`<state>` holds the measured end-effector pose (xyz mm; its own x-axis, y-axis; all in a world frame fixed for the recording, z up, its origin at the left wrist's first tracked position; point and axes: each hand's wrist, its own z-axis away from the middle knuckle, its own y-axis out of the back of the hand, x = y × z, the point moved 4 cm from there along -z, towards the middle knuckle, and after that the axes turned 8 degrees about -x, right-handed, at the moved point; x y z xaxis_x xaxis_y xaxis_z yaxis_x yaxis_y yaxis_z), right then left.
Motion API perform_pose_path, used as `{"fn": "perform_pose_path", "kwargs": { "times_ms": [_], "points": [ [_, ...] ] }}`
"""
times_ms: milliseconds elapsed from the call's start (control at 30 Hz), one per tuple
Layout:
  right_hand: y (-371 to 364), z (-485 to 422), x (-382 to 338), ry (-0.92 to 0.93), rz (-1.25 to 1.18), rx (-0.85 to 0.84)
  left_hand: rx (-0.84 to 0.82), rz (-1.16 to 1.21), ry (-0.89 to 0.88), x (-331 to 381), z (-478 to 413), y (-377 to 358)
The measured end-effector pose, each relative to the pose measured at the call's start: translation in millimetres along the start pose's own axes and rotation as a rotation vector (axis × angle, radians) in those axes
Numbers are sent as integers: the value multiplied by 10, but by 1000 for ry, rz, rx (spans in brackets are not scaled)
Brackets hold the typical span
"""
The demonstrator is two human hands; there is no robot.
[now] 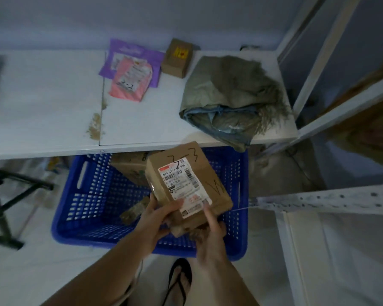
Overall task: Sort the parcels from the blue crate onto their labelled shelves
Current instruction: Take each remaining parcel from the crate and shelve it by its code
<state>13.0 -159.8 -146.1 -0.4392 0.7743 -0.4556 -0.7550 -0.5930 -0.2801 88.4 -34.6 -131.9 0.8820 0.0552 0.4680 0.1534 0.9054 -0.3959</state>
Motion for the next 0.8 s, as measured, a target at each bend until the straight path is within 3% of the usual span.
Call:
{"fn": "perform_pose_path", "kwargs": {
  "times_ms": [133, 233, 400, 533, 667, 800],
  "points": [
    [-13, 460, -474, 21, 273, -185, -135, -92, 3, 275, 367, 14],
    [17, 700, -641, -36, 458, -215, -188, -117, 22, 416, 639, 0],
    [-64, 1283, -630, 5, 408, -200, -199, -185, -4, 579, 1273, -34],
    [-308, 1905, -539, 65, 383, -201, -203, -471, -149, 721, 1968, -74],
    [-688, 2657, -654, 241, 569, -284, -114, -880, -337, 1087, 2641, -73],
    [-1119, 3706, -952, 562, 851, -190, -244, -829, -646, 1519, 3580, -354]
  ]
}}
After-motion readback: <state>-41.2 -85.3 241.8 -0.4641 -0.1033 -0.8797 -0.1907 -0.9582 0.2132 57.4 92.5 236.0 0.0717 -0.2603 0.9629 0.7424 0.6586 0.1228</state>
